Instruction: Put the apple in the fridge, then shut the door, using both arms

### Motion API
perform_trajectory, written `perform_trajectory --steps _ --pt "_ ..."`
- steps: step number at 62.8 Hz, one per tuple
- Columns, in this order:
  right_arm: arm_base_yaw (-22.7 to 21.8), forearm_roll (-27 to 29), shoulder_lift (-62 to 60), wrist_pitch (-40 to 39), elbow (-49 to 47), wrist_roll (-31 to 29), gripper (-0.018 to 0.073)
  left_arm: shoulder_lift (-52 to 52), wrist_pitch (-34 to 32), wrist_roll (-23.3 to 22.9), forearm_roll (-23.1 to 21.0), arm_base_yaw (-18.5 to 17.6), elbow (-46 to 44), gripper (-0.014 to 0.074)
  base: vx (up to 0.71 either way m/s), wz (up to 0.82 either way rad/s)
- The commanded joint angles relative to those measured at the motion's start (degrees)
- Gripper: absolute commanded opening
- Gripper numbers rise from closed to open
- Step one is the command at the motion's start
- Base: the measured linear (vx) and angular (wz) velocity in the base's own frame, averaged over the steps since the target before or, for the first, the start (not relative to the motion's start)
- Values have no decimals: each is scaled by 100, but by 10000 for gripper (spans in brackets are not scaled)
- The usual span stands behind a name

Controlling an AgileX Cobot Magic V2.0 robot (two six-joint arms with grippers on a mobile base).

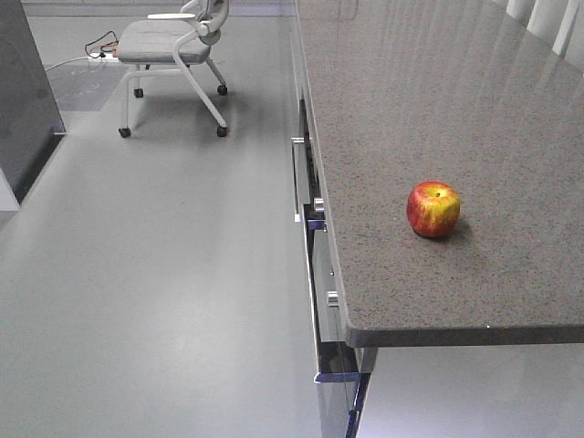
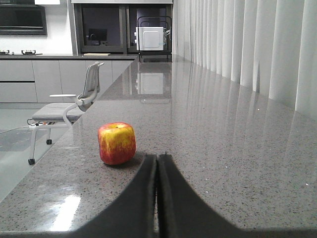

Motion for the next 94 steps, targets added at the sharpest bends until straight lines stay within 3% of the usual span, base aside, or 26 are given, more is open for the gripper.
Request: perform_trajectory --steps 1,22,35,50,78,87,94 --pt "-11 -11 -93 -432 82 -17 -3 -72 -405 -53 -56 -8 119 -6 0 0" --pt "-11 -11 -93 -490 82 -17 -3 -72 -405 -53 -56 -8 119 -6 0 0" --pt "-11 242 -93 -959 -104 15 -3 -72 -405 -53 -56 -8 119 -6 0 0" --pt "-11 228 442 729 -1660 -48 -3 -72 -405 -53 -56 -8 119 -6 0 0" --pt "-11 222 2941 3359 -4188 -343 4 -72 -405 -53 -56 -8 119 -6 0 0" --pt "-11 222 3769 3803 -4594 -354 82 -72 -405 -53 -56 -8 119 -6 0 0" --pt "-11 279 4364 4004 -4823 -559 242 -72 -405 -53 -56 -8 119 -6 0 0"
